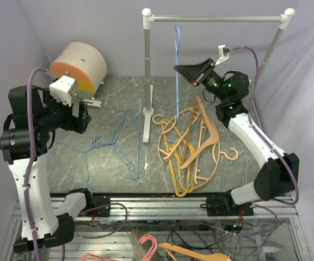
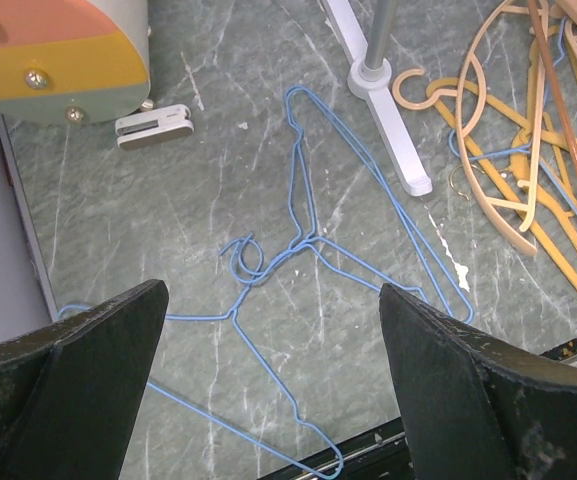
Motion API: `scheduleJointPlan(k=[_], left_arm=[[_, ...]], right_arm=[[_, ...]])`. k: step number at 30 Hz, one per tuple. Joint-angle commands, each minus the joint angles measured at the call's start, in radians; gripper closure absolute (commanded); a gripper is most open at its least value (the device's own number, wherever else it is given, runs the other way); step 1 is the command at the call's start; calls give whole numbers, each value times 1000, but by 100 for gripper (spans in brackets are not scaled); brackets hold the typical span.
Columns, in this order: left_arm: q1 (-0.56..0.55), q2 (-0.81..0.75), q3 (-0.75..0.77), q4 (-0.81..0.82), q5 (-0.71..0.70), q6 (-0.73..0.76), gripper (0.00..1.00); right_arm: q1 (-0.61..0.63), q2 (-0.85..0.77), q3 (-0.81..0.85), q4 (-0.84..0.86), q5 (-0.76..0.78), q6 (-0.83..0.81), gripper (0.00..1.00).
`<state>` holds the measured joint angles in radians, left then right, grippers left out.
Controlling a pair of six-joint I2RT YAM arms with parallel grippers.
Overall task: Organize the hangers
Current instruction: Place the hanger at the clothesline.
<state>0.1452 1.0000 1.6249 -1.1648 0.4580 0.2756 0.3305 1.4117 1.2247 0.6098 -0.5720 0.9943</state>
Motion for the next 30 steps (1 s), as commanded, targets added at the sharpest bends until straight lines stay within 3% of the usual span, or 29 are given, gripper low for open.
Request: scheduleJointPlan(k=[1,12,30], left_arm=[[20,-6,-10,30,32,-8,1],[26,-16,-15,17,49,-1,1],[38,-9,-61,49,36,-14,1]], right_arm=[[-17,86,72,192,-51,124,100],[-22,290,273,286,-43,247,100],[-8,500,443,183,-19,256,100]])
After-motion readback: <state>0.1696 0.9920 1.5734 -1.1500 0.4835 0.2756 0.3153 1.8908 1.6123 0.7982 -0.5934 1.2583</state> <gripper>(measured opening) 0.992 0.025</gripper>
